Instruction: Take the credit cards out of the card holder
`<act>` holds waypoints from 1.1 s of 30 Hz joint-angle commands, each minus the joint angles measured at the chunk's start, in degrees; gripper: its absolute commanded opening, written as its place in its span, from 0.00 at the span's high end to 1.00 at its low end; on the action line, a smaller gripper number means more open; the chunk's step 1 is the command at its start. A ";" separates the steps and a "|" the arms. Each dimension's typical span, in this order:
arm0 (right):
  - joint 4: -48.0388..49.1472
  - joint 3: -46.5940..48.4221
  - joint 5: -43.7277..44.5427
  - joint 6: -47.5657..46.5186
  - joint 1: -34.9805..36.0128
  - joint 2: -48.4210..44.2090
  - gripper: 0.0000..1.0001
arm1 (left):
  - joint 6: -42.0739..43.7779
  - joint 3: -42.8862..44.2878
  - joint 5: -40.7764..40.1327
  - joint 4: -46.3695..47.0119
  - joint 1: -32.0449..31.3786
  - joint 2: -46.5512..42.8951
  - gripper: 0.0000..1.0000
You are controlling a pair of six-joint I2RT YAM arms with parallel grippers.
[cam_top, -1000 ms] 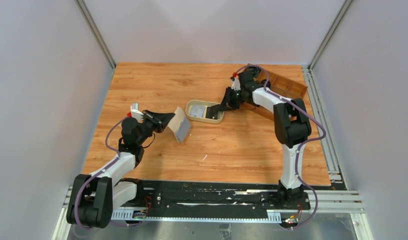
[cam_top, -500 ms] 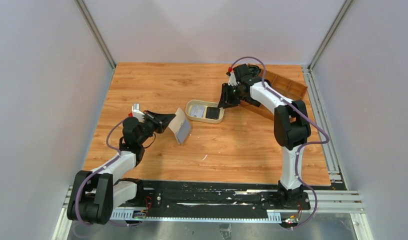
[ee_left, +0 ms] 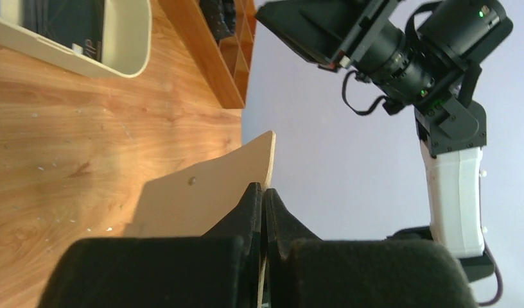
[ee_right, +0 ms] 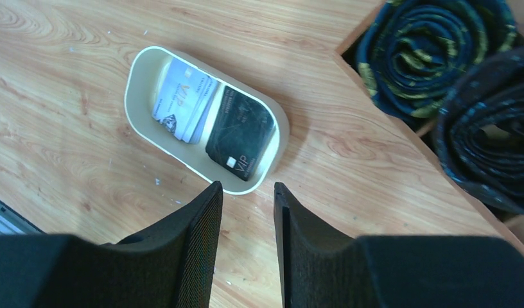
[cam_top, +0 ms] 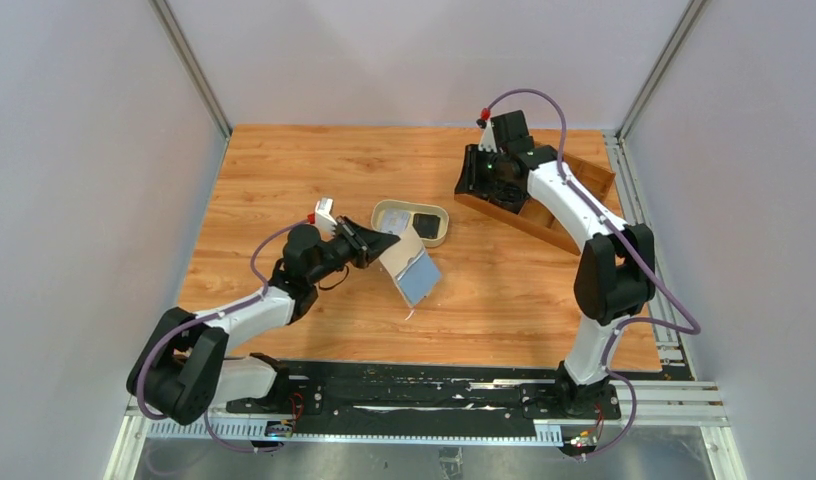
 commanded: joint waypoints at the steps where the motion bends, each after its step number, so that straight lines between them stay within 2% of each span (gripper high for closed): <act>1: -0.51 -3.64 1.29 -0.89 -2.77 -2.45 0.61 | 2.40 -0.67 -4.66 -0.33 -0.41 2.02 1.00; 3: 0.16 -4.90 0.75 -0.77 -3.51 -3.21 0.61 | 7.04 -0.69 -5.66 -4.85 -0.36 5.06 1.00; 9: 0.75 -7.03 -0.18 -1.14 -4.24 -4.75 0.60 | 16.92 0.20 -6.39 -6.33 1.35 14.85 1.00; 12: 0.96 -8.27 -0.20 -1.32 -4.32 -5.84 0.60 | 19.70 1.71 -6.33 -7.68 3.06 17.01 1.00; 15: 1.62 -9.87 -0.20 -1.76 -4.34 -7.10 0.59 | 24.04 4.35 -7.57 -12.96 3.63 16.90 1.00; 17: 2.23 -11.06 -0.09 -2.07 -4.34 -8.01 0.57 | 26.53 5.85 -9.33 -17.01 3.70 16.03 0.92; 22: 5.09 -14.41 -0.53 -2.81 -4.34 -10.77 0.47 | 30.82 8.55 -12.55 -24.12 4.05 13.40 0.63; 25: 6.48 -15.70 -1.48 -2.91 -4.34 -11.69 0.41 | 32.64 10.44 -13.21 -27.45 4.46 12.47 0.51; 28: 7.83 -16.61 -3.05 -2.59 -4.34 -12.10 0.40 | 33.60 11.80 -14.23 -30.17 5.00 11.88 0.43; 30: 10.16 -18.60 -4.04 -1.91 -4.34 -13.56 0.30 | 34.49 12.55 -15.24 -32.26 5.42 11.14 0.38; 31: 11.72 -19.84 -4.50 -1.57 -4.34 -14.10 0.21 | 34.88 12.96 -15.81 -33.23 5.60 10.56 0.36; 33: 14.52 -22.68 -4.98 -1.09 -4.34 -16.34 0.18 | 36.53 14.10 -17.13 -35.59 5.85 9.45 0.09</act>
